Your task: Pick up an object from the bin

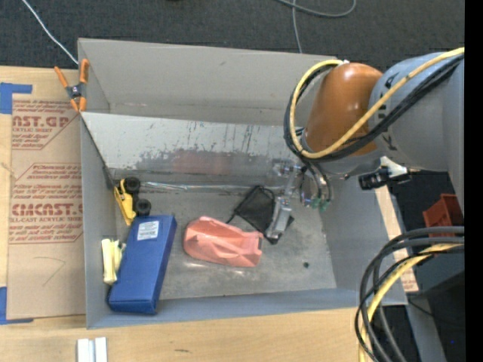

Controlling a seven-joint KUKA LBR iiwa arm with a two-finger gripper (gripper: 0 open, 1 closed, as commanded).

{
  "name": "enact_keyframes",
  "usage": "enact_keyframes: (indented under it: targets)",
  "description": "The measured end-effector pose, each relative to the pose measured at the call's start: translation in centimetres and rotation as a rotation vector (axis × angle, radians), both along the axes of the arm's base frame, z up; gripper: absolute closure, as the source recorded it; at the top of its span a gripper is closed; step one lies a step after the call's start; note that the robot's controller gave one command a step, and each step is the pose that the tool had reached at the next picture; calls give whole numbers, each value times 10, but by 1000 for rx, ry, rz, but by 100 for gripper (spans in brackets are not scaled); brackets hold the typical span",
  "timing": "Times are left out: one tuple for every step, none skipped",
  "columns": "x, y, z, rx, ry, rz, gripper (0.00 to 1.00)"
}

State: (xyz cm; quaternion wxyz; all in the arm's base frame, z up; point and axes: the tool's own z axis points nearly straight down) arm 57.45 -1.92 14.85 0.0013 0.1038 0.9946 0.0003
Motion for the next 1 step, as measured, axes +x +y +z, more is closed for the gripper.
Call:
enact_keyframes:
  targets:
    - [3,-5,-28,1,1,-214,0]
